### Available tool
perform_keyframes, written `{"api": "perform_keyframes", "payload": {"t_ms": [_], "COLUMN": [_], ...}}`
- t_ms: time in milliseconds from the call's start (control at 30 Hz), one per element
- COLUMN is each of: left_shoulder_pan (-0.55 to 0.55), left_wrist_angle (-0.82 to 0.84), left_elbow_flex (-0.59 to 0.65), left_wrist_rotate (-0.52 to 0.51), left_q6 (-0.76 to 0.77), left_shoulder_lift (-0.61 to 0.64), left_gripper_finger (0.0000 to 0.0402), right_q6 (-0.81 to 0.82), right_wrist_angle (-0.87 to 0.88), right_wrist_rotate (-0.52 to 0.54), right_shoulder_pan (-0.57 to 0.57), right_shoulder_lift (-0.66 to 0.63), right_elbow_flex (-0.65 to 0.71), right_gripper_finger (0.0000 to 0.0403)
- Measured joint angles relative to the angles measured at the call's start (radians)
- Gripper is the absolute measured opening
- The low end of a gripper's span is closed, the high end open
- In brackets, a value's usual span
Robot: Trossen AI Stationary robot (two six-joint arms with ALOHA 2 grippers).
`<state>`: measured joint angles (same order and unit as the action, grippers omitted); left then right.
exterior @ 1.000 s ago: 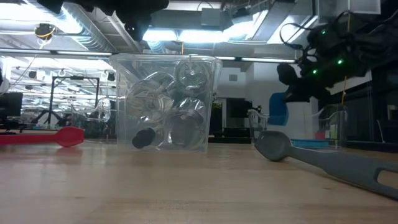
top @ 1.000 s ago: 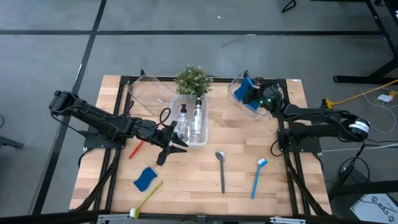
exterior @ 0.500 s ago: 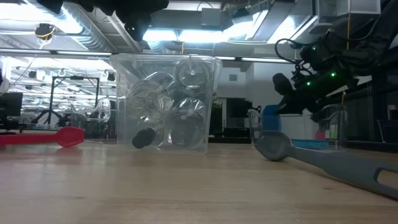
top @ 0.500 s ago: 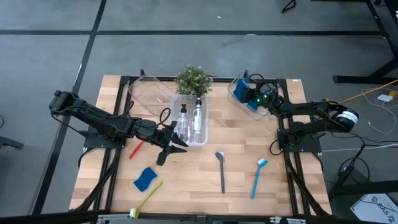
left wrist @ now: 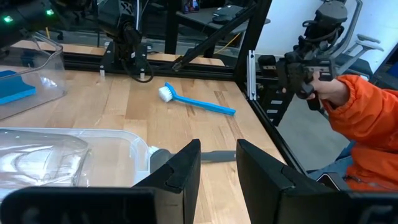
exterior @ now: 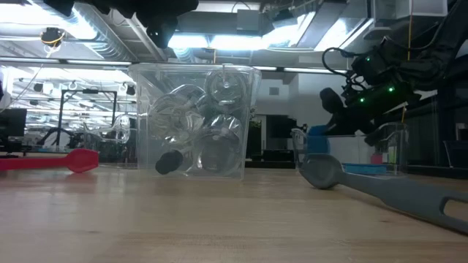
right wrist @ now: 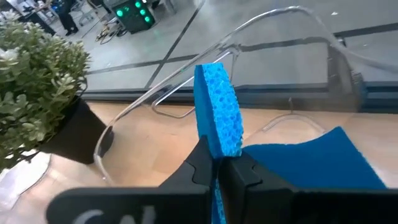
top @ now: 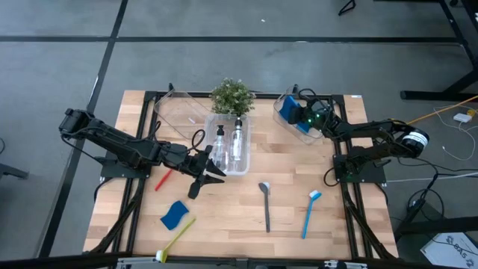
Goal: Pick & Place Kitchen Sink Supplies
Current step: Put the blue sponge into the right transparent bin
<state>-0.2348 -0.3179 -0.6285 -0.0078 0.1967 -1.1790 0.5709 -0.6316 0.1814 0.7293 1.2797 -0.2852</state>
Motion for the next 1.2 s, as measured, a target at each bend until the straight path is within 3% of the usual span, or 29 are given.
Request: {"api": "perform_keyframes", "payload": {"t_ms": [233,467,1000,1200], "left_shoulder_pan": [0.000,0.000,0.000,0.000], "left_wrist_angle": [0.000,0.000,0.000,0.001], "left_elbow_flex": [0.000,0.000,0.000,0.000], "left_wrist_rotate": [0.000,0.000,0.000,0.000], "left_q6": [0.000,0.000,0.010,0.026], "left_shoulder_lift": [0.000,0.000,0.000,0.000], "left_gripper_finger": [0.0098,0.0098,0.0098,0.0098], "right_q6": [-0.012,-0.026,-0.153,-0.191], "right_wrist_angle": [0.009,0.059,0.096,0.152], "right_wrist_rotate": [0.022,0.124,0.141,0.141], "right_shoulder_pan": [0.000,0.000,0.000,0.000], "right_shoulder_lift": [0.001,0.001,0.001,0.001], "right_elbow_flex": [0.000,0.000,0.000,-0.006], "right_gripper_finger": [0.0038,0.0085,0.0239,0.0255]}}
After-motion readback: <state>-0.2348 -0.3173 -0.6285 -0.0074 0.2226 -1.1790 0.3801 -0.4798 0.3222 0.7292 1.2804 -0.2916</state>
